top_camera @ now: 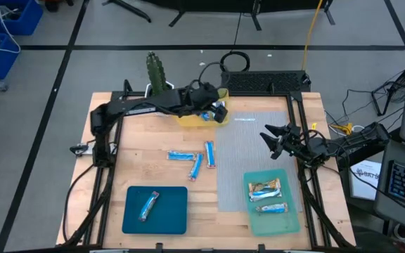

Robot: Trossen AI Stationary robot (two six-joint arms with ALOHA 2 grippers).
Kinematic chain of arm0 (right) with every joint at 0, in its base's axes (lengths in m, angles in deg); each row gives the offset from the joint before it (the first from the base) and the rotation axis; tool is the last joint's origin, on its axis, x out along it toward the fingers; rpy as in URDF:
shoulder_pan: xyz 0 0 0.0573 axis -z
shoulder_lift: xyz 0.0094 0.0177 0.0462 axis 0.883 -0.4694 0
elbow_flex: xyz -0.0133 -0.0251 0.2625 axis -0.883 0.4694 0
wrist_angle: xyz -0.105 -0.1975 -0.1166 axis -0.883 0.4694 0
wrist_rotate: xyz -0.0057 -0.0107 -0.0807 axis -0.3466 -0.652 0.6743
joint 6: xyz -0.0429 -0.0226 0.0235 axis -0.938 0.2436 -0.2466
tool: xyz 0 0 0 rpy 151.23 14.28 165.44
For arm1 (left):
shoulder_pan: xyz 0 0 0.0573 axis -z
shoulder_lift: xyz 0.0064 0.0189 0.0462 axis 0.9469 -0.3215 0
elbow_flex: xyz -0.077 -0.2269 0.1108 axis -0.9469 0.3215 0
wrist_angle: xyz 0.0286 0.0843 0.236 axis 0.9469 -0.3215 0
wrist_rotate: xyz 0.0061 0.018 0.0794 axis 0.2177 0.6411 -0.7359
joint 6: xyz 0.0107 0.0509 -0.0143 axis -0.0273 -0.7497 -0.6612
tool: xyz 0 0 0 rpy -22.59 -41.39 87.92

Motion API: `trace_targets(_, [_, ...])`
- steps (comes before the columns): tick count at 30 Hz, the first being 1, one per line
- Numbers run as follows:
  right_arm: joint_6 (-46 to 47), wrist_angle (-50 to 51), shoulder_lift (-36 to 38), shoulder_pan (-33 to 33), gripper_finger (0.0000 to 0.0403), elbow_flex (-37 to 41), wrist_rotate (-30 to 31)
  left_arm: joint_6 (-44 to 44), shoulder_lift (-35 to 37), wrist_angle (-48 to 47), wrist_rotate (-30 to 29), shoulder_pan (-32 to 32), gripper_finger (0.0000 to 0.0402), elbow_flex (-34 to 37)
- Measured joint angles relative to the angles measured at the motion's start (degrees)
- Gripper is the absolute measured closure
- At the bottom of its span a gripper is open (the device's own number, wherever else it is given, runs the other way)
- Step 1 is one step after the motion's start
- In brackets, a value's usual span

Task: Pick and place Granola Bars by type
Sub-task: Put the yellow granola bar into the green bin

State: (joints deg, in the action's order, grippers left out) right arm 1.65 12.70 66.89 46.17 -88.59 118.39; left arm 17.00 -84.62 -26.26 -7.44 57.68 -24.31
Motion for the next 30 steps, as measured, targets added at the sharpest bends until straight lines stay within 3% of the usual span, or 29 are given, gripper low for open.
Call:
trace_targets(9, [0.0,0.0,0.0,0.0,0.0151,0.0,0.0,8.8,7.1,-17.0,-1.2,6.9,0.0005,0.0])
trace_targets(15, [0.0,0.0,0.0,0.0,0.0151,0.0,0.0,16.8,7.4,-25.1,-1.2,12.0,0.0005,0.2])
trace_targets(30, [0.0,0.0,0.0,0.0,0.0151,0.0,0.0,23.6,7.4,-12.7,1.9,19.5,0.0005,17.2])
